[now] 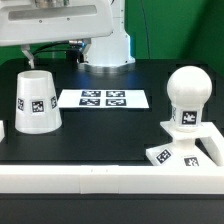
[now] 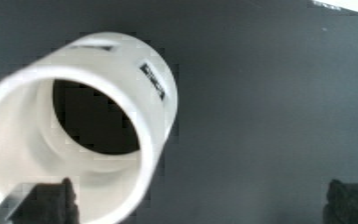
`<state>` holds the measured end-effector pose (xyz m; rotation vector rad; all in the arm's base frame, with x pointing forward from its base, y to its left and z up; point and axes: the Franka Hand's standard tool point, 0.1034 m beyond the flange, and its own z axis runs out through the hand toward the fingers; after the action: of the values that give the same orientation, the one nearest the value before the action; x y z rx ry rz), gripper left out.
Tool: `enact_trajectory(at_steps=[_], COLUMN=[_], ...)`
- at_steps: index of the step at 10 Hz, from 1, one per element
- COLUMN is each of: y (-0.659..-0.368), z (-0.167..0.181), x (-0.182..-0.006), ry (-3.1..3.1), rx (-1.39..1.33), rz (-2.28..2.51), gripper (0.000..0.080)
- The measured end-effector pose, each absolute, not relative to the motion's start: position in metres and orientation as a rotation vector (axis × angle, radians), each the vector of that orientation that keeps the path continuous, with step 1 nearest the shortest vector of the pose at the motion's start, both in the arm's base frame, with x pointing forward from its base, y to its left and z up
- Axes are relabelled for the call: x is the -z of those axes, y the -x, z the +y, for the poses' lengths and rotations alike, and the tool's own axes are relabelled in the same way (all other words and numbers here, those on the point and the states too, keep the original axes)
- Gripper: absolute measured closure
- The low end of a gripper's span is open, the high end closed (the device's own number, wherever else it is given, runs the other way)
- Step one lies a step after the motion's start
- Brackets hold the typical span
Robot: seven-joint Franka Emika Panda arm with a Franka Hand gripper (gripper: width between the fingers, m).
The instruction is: Assemble lamp
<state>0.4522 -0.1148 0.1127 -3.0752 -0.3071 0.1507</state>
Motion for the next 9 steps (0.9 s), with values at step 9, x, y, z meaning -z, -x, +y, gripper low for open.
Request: enact_trajectory(at_steps=[9], y=[-0.443], z=[-0.122], x=[-0.071], ry=[3.074], rx=[-0.194], rz=[-0.356], gripper=[0.0223])
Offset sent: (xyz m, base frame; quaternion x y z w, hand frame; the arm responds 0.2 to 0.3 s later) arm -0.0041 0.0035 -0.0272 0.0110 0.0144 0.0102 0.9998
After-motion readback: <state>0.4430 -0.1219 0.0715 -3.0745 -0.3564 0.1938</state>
